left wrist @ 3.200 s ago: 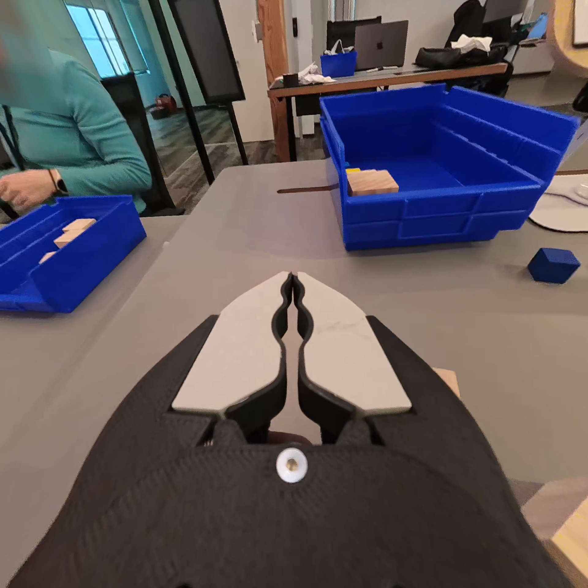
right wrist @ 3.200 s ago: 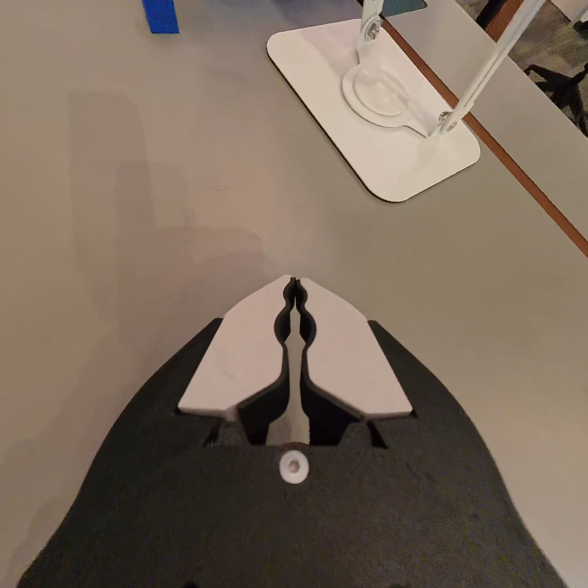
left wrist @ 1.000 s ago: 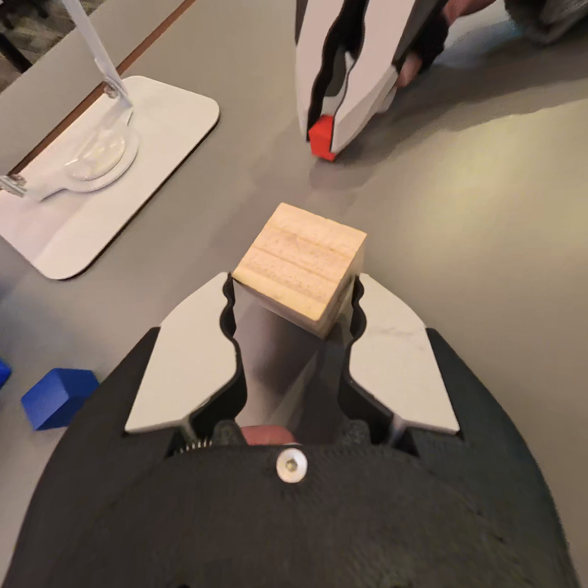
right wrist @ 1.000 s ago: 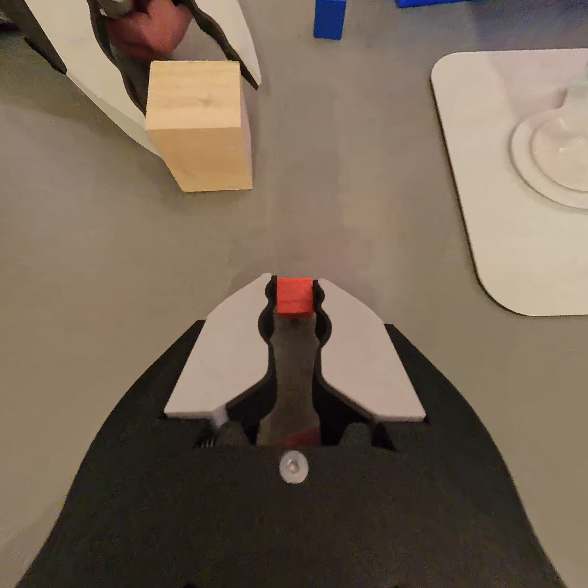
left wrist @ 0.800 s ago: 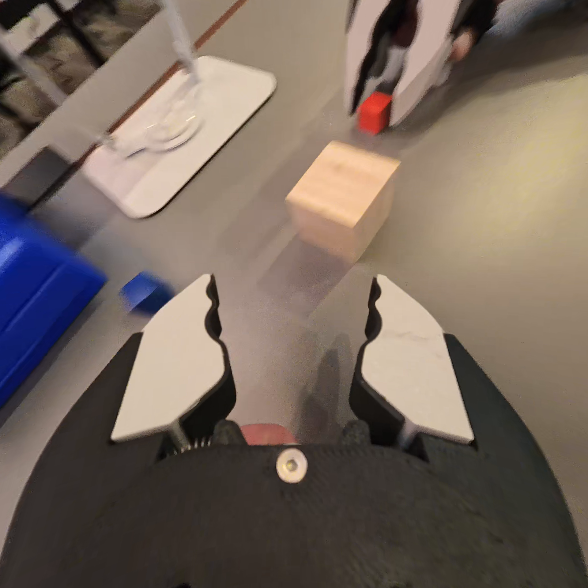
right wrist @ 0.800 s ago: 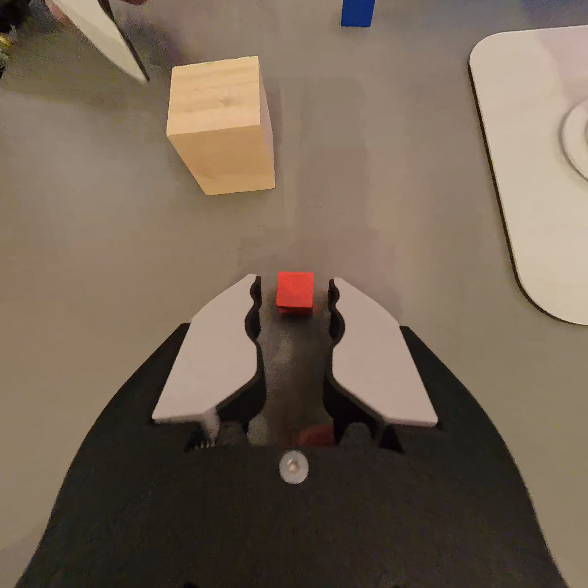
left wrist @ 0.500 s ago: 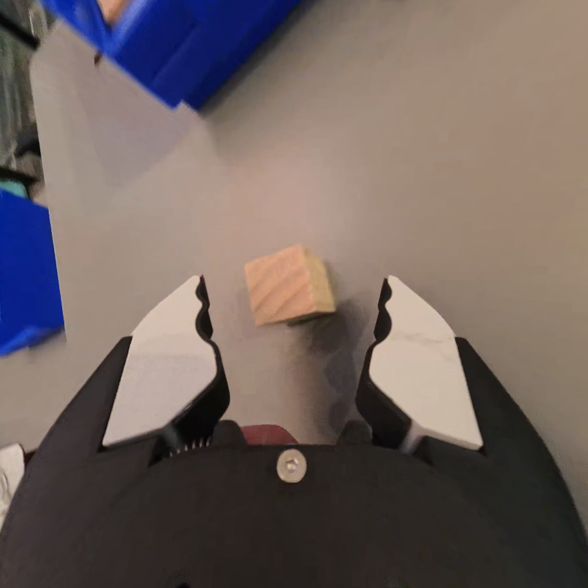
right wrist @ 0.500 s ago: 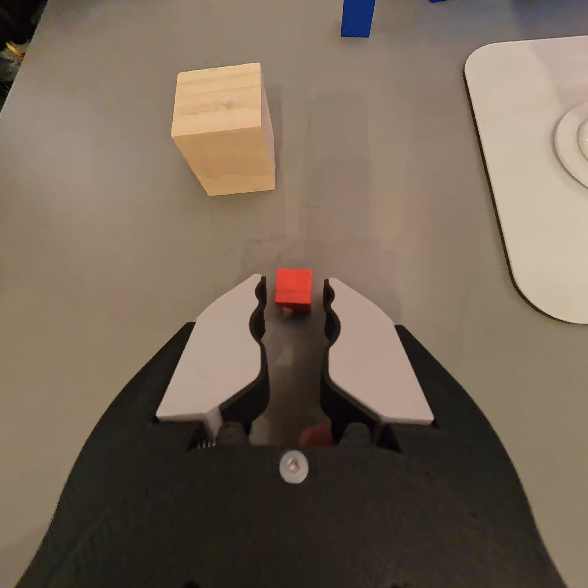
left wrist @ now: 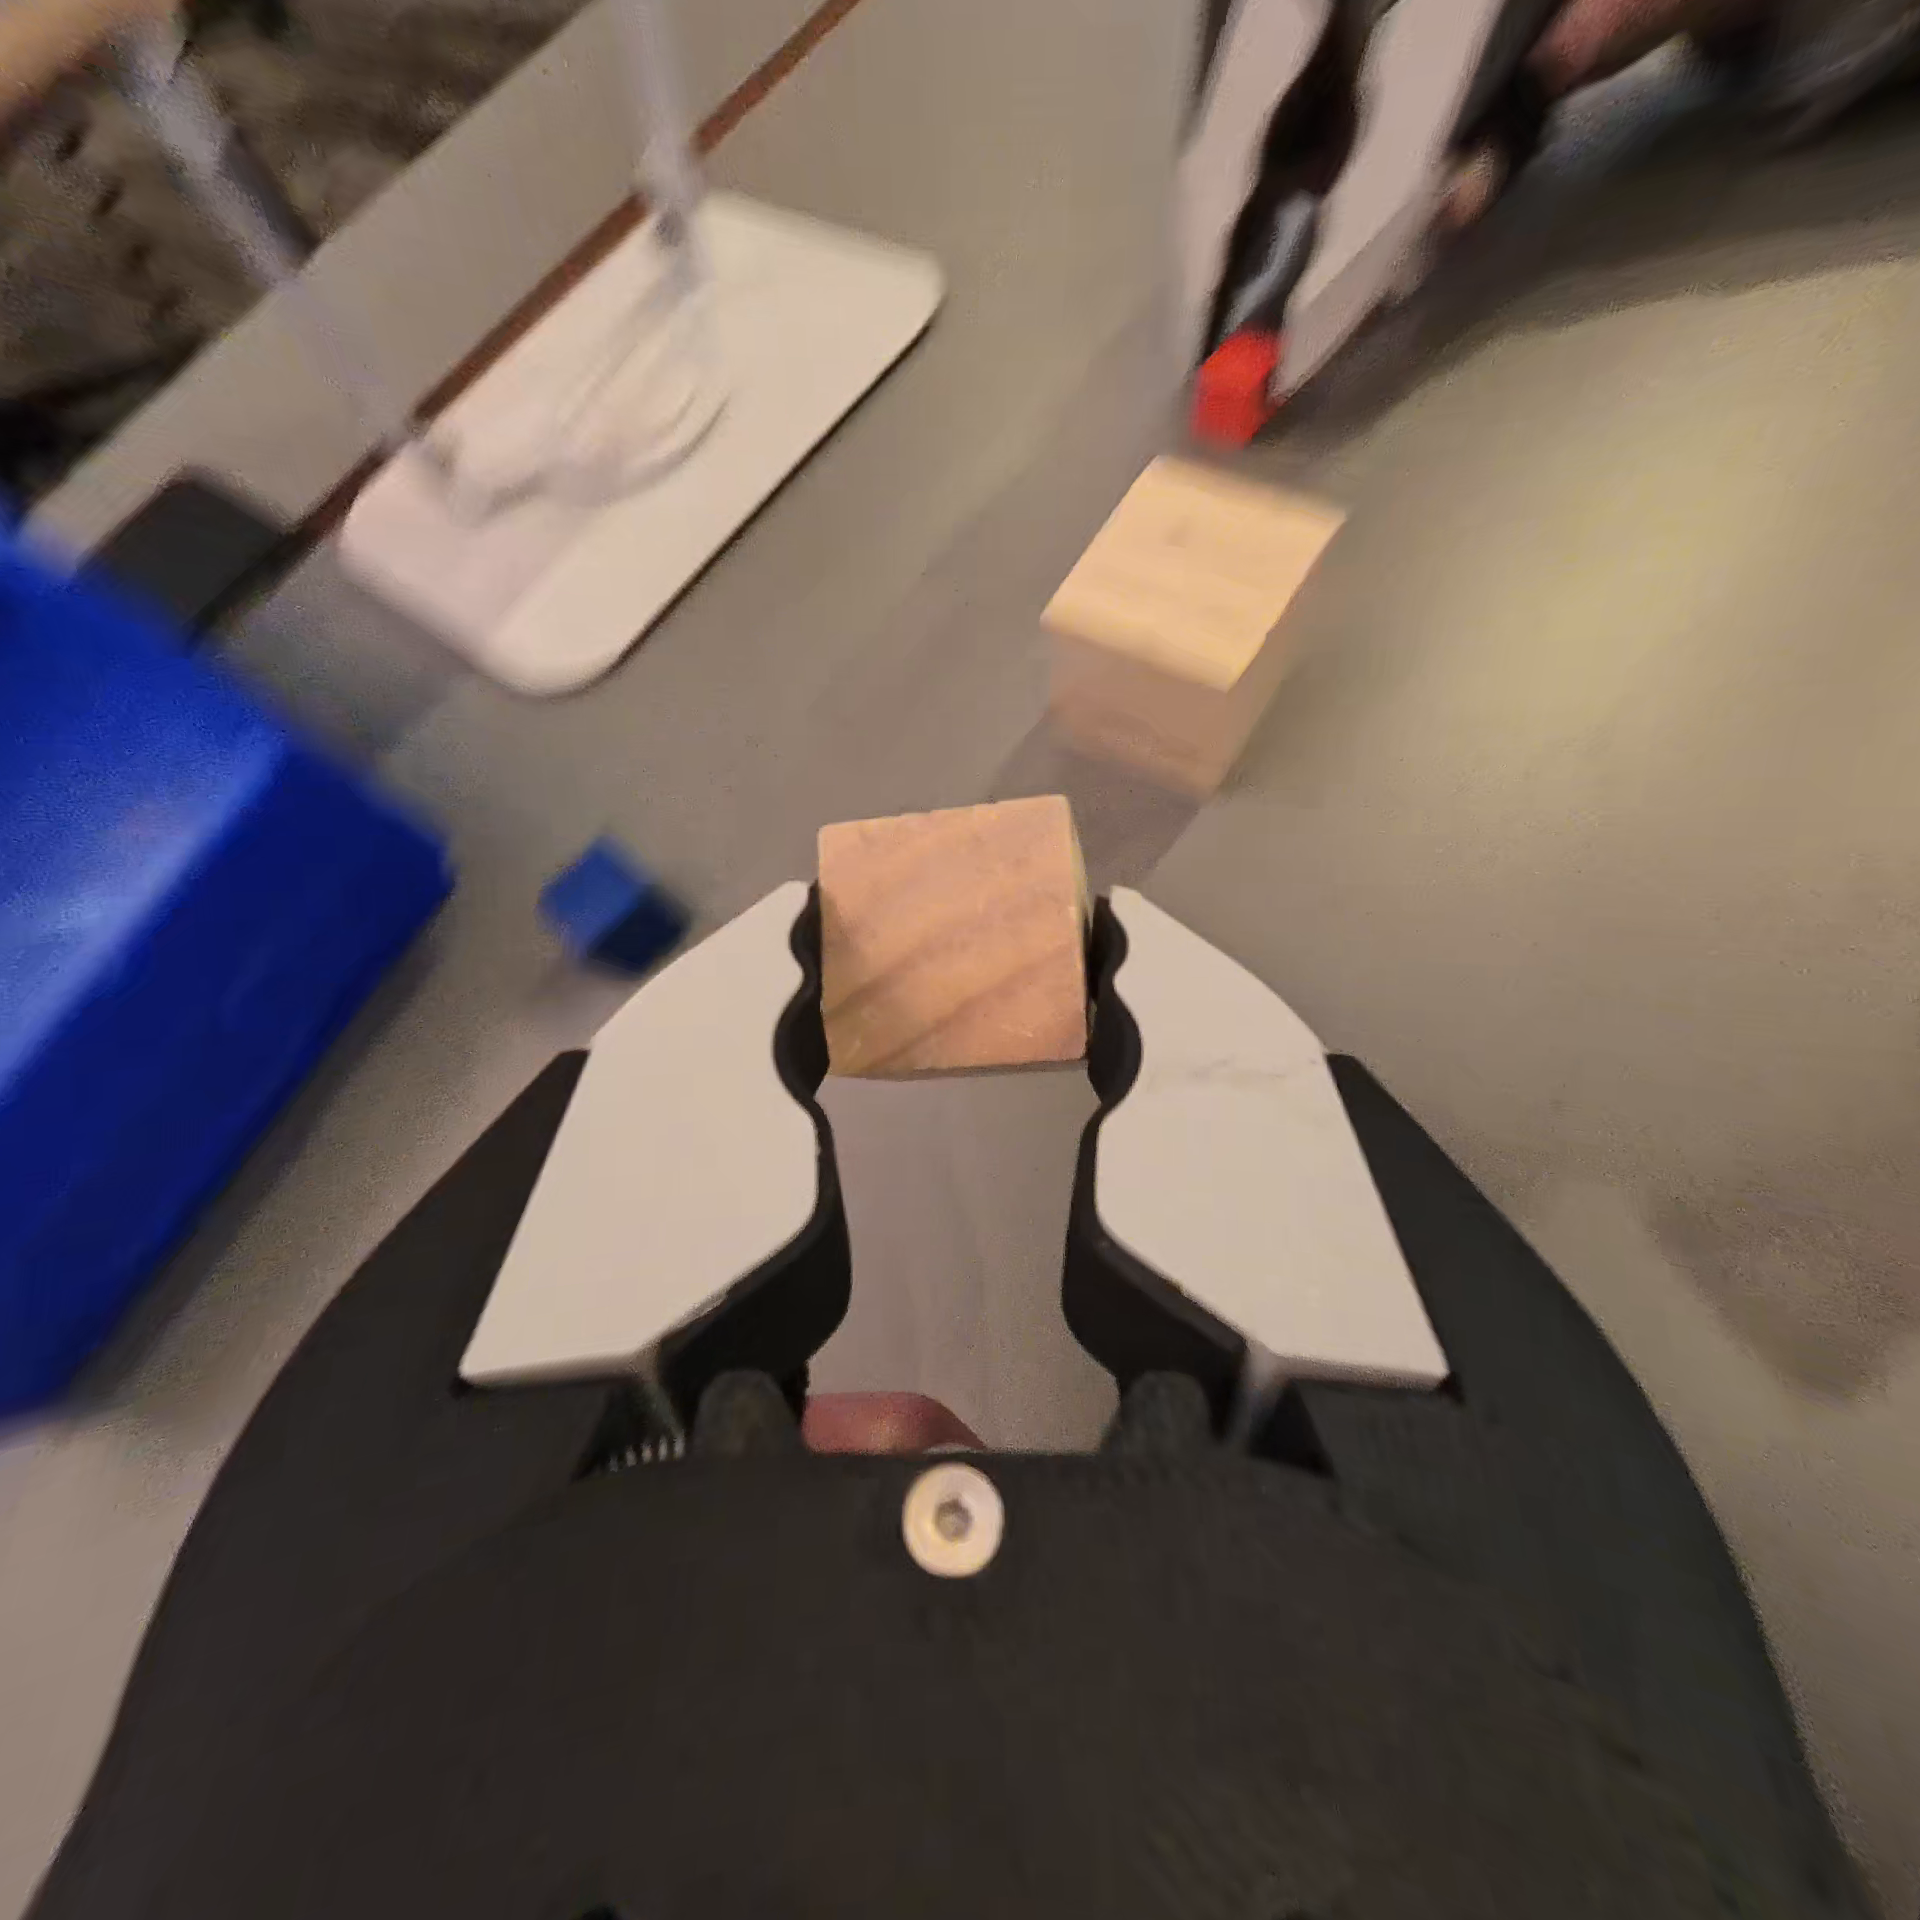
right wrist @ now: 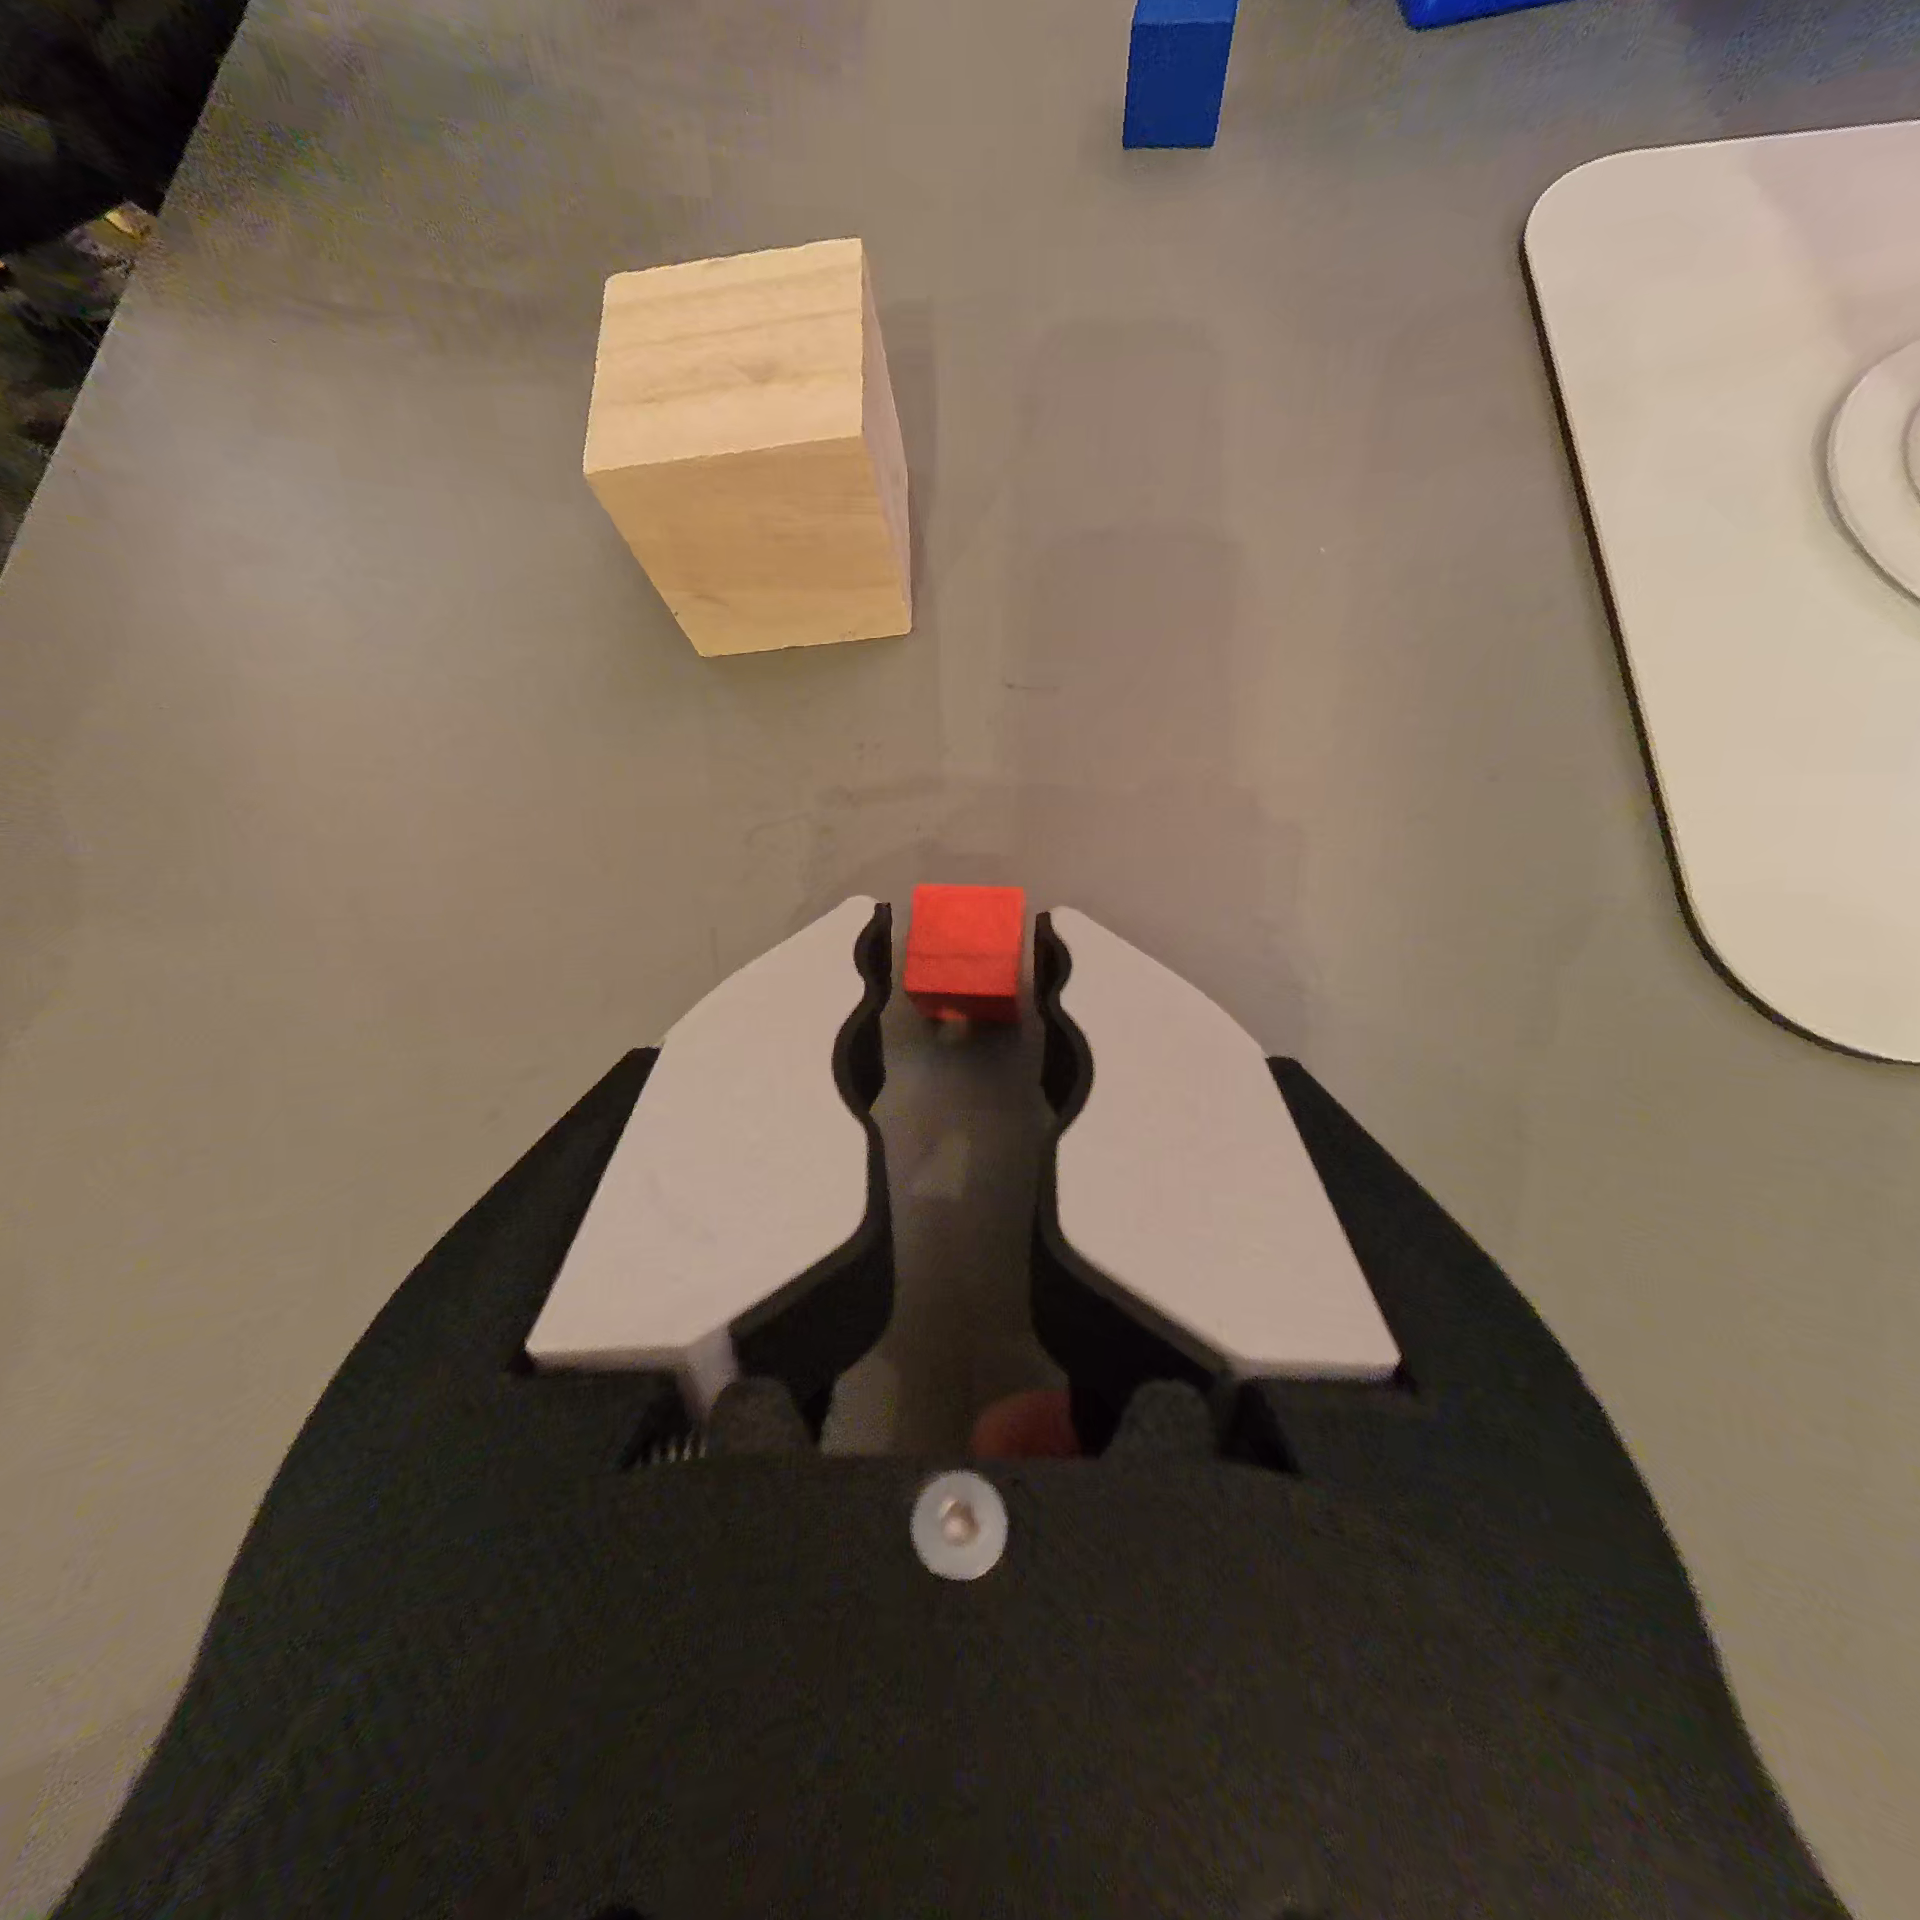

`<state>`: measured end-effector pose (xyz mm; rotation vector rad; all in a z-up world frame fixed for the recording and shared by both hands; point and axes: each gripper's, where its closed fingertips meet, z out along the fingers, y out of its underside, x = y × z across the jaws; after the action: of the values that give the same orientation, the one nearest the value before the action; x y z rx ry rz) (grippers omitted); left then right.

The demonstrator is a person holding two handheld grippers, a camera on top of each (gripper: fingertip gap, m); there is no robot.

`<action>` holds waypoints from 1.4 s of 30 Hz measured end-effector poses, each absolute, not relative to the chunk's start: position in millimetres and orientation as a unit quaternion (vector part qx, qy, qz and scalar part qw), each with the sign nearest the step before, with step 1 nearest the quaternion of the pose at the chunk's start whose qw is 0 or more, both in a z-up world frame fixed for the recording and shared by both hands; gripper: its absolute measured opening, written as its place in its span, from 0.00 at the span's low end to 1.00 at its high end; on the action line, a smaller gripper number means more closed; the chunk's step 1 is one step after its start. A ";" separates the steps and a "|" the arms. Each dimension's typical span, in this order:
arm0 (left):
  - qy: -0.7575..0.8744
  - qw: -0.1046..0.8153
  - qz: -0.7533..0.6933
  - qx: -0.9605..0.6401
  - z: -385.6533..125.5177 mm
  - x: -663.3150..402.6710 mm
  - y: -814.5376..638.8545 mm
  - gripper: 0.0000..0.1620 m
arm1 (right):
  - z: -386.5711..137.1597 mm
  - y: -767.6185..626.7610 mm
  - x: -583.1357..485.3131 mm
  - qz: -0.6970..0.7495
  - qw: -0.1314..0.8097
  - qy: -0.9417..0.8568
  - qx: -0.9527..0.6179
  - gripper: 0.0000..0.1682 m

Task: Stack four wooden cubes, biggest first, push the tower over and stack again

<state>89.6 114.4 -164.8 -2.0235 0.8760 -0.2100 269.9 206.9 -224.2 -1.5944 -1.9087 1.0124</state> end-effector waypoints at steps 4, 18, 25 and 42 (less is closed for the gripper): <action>0.497 0.407 -0.112 -0.758 -153.9 172.8 130.6 0.29 | -224.5 205.6 271.3 0.368 0.224 -0.695 -0.576 0.15; 0.568 0.366 -0.157 -0.720 -163.5 174.6 156.0 0.54 | -222.5 204.2 275.4 0.378 0.220 -0.695 -0.571 0.15; 0.395 0.422 -0.043 -0.815 -176.1 45.1 183.2 0.42 | -222.6 204.5 275.3 0.379 0.217 -0.694 -0.573 0.14; 0.402 0.450 -0.173 -0.778 -150.9 118.9 187.6 0.19 | -215.3 217.1 284.3 0.400 0.224 -0.672 -0.582 0.13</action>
<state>118.9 187.6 -150.9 -1.9239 0.9947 -0.4278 284.3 217.1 -215.3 -1.6053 -1.8539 1.1050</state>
